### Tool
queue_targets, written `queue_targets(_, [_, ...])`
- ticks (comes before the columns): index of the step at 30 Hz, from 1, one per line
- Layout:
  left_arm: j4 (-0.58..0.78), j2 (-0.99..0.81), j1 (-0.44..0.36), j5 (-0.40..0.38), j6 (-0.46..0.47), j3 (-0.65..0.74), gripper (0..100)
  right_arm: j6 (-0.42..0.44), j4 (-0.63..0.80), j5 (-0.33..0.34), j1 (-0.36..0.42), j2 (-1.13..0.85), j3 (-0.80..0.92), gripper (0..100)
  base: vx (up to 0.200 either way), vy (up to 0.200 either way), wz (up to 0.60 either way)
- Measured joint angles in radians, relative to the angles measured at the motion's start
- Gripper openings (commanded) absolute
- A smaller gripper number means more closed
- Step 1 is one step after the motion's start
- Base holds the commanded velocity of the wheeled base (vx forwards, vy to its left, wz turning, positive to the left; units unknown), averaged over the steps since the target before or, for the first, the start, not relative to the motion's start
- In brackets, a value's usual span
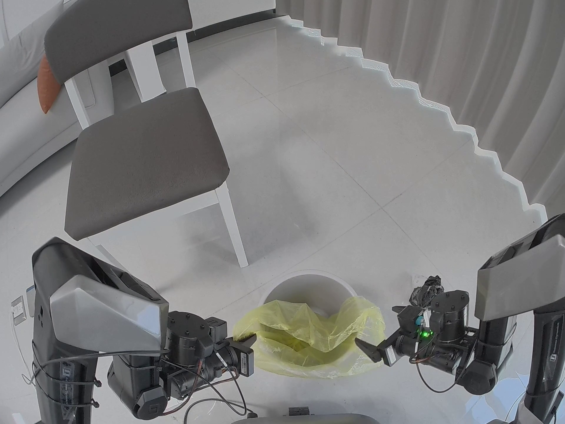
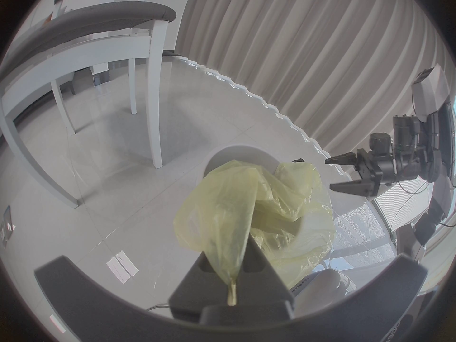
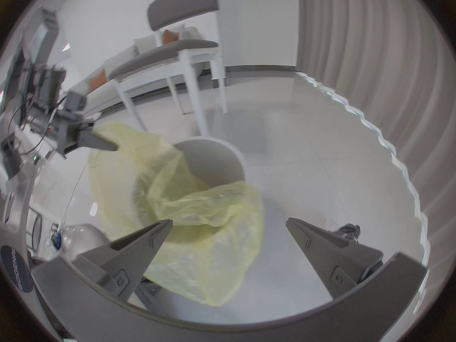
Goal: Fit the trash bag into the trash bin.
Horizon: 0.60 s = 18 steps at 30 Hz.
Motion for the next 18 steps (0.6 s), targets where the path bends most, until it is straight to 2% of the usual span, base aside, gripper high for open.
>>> queue_targets(5, [0.000,0.000,-0.001,0.000,-0.003,0.000,0,-0.064,0.007,-0.019,0.104,-0.018,-0.047,100,0.000,0.000,0.00])
queue_targets(15, [0.000,-0.003,-0.002,0.004,-0.002,0.001,0,-0.147,0.253,-0.018,0.153,0.007,-0.283,100,0.000,0.000,0.00])
queue_targets(16, [0.000,-0.003,-0.003,0.004,-0.002,0.001,100,-0.154,0.280,-0.016,0.155,0.011,-0.307,100,0.000,0.000,0.00])
queue_targets(18, [0.000,-0.004,-0.004,0.004,-0.001,0.001,100,-0.163,0.330,-0.014,0.158,0.018,-0.349,100,0.000,0.000,0.00])
